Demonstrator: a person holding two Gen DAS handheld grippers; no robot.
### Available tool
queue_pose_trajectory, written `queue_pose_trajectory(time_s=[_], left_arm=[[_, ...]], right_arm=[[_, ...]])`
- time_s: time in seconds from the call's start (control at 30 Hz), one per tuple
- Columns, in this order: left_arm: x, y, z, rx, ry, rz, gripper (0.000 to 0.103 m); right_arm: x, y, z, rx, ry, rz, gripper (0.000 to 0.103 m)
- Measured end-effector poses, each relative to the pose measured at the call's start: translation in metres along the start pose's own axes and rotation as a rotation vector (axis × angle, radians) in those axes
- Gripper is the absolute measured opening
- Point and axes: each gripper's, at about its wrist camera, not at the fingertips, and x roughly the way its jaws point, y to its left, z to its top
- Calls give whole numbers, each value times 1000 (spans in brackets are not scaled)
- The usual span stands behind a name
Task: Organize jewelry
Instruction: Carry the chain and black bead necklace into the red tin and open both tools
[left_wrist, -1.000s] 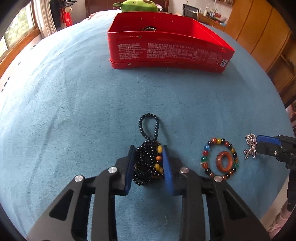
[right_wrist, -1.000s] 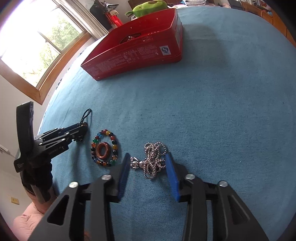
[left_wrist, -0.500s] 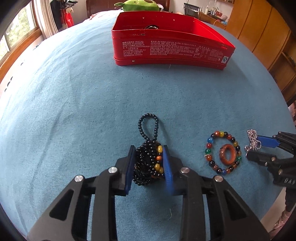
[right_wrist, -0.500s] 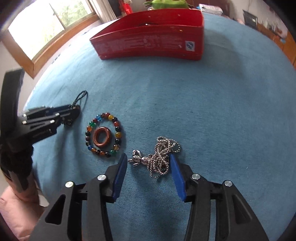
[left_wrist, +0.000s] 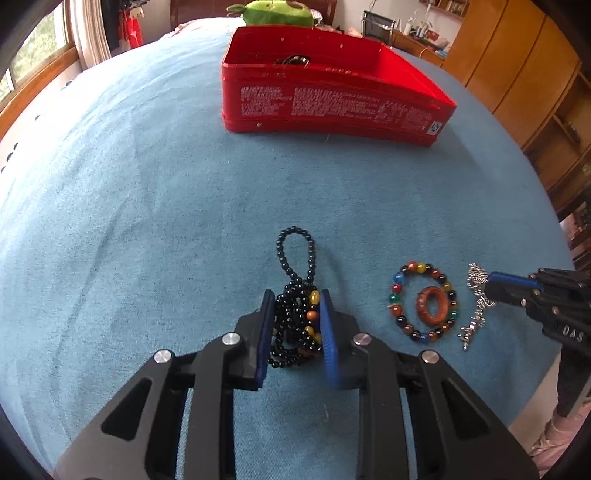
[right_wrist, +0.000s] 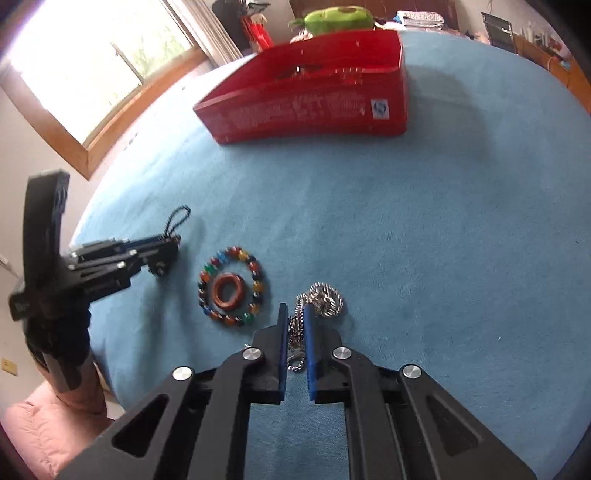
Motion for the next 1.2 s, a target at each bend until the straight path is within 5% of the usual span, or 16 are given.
queue_pose_trajectory(time_s=[0.6, 1.2], left_arm=[[-71, 0, 30, 26, -169, -47, 22], [-72, -10, 163, 35, -257, -12, 21]], right_arm=[[-82, 10, 44, -14, -233, 111, 8], [-106, 23, 187, -25, -365, 131, 8]])
